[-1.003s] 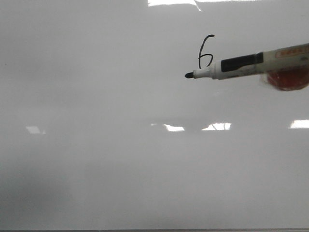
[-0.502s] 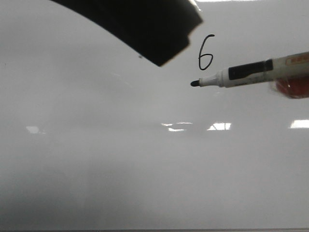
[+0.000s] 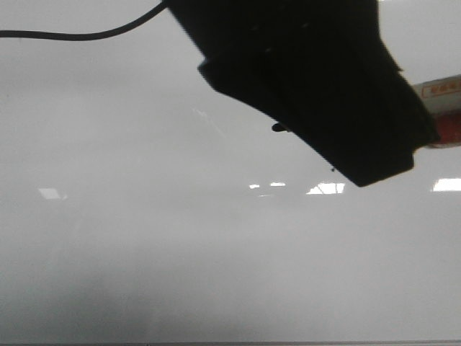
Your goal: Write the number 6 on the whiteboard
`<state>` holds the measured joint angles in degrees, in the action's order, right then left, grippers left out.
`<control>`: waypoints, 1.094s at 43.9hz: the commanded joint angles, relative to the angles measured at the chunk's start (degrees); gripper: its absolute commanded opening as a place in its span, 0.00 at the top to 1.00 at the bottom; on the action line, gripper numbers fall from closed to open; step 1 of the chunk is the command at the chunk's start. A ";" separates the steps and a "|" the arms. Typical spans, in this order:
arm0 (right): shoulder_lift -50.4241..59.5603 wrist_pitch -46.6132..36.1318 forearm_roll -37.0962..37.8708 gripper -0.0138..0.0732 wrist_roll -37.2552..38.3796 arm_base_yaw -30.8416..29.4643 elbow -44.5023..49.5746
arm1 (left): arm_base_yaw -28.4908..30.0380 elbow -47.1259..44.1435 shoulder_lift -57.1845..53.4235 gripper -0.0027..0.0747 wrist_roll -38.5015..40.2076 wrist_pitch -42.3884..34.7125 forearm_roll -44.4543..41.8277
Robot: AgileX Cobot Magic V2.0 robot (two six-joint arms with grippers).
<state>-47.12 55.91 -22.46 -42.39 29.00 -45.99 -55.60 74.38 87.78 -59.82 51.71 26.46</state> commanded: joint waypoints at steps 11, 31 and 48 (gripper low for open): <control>0.41 -2.82 -2.05 0.97 -0.81 0.22 -1.65 | -0.55 1.94 -1.88 0.70 -1.34 -1.34 1.71; 0.41 -2.25 -2.05 0.59 -0.81 0.16 -1.65 | -0.55 1.94 -1.88 0.85 -0.97 -1.34 1.16; 0.52 -2.29 2.13 0.15 4.49 -2.48 -1.72 | -0.20 4.08 -2.11 0.85 26.96 1.33 -26.46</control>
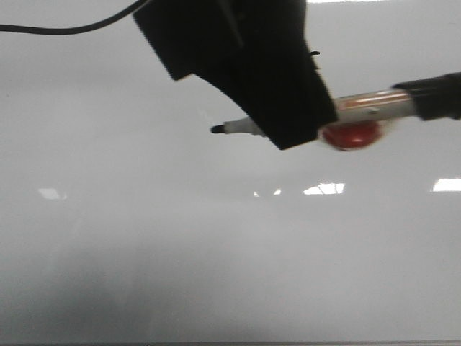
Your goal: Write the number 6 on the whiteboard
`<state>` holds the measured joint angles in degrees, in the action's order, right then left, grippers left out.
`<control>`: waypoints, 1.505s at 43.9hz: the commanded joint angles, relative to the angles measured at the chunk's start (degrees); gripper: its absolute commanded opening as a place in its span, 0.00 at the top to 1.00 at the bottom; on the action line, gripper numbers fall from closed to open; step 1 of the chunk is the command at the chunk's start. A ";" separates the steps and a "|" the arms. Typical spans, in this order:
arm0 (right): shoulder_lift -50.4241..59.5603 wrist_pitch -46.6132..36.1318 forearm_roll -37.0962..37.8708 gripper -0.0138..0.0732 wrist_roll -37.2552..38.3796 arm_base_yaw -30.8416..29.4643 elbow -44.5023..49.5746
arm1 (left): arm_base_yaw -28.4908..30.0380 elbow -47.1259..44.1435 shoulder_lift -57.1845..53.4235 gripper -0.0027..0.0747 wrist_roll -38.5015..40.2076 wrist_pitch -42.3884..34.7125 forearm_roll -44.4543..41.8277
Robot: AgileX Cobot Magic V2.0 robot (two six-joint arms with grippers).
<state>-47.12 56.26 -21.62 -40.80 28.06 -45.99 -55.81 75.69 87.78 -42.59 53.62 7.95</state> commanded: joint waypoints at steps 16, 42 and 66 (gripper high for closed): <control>0.52 -2.66 5.78 0.15 8.34 -7.67 -1.72 | 14.14 2.18 -6.58 0.85 37.14 8.53 -22.88; 0.52 -3.46 5.78 0.15 8.34 -7.66 -1.72 | 49.91 -27.06 -20.80 0.89 53.87 -36.28 -17.09; 0.52 -4.04 5.78 0.15 8.34 -7.66 -1.72 | 51.61 -31.91 -8.21 0.87 53.77 -64.29 -17.17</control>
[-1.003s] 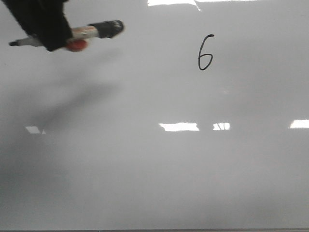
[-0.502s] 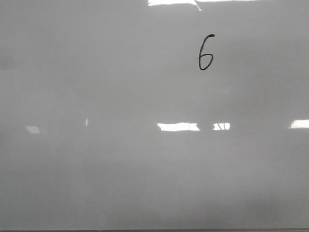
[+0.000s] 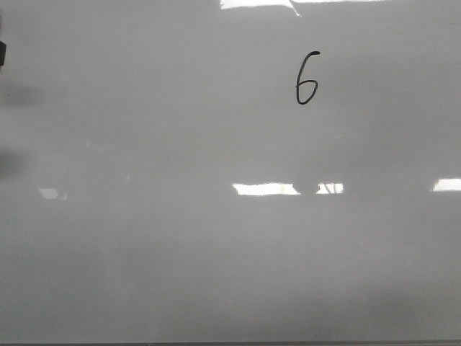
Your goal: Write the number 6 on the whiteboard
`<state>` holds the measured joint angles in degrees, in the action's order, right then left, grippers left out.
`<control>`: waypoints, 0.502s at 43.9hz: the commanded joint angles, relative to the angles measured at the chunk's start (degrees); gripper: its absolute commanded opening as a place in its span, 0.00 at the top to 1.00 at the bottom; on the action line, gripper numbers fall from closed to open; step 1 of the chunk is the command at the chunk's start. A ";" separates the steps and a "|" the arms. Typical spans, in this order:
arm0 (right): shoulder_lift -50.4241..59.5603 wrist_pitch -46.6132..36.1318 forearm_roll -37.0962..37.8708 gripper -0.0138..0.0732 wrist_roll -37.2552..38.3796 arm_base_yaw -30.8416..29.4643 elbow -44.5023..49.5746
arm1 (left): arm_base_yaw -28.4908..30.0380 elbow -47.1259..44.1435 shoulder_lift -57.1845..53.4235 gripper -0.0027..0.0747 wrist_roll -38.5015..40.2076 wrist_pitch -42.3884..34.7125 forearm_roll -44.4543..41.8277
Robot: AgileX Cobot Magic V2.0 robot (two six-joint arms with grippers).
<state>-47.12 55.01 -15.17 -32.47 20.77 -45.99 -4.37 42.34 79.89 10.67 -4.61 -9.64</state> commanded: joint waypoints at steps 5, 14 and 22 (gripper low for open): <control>0.52 -2.78 -0.67 0.15 0.01 -0.37 -1.72 | 0.16 1.55 0.66 0.77 0.51 -6.21 -0.05; 0.52 -2.73 -0.67 0.15 0.08 -0.37 -1.72 | 0.16 1.78 -0.62 0.53 0.51 -4.21 -0.18; 0.52 -1.31 1.32 0.15 6.55 -0.37 -3.75 | 0.16 3.33 -5.80 0.52 0.40 4.61 -1.07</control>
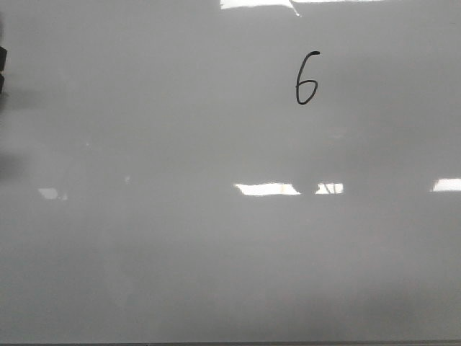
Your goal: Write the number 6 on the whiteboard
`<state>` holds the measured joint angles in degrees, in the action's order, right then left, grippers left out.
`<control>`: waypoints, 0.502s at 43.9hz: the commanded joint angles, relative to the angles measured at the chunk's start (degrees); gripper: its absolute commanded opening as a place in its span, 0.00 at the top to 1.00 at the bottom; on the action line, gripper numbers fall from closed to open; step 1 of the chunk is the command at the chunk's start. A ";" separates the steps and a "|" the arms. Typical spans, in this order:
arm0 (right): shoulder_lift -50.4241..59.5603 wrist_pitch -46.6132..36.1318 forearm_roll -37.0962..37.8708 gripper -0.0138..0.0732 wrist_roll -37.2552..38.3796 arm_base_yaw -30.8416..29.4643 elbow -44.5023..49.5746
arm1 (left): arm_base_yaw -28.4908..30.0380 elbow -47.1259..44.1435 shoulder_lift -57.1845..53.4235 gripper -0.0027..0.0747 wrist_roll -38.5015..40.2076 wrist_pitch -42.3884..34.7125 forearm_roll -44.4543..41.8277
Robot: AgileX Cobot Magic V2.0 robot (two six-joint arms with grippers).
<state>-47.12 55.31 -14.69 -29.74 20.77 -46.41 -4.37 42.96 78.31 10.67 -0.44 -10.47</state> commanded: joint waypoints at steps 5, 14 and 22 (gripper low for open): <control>0.52 0.00 6.68 0.15 13.67 -0.37 -6.23 | -0.32 4.68 -9.03 0.52 0.40 11.07 -0.23; 0.59 3.80 16.39 0.15 31.08 -0.37 -10.08 | -6.76 9.24 -18.17 0.52 -0.93 32.15 -0.23; 3.01 4.38 16.46 0.15 34.56 -0.37 -9.45 | -16.09 9.80 -26.42 0.52 -2.58 44.10 0.00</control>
<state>-45.87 61.73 0.71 2.87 20.77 -54.42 -16.62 50.84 56.06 8.46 40.80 -10.61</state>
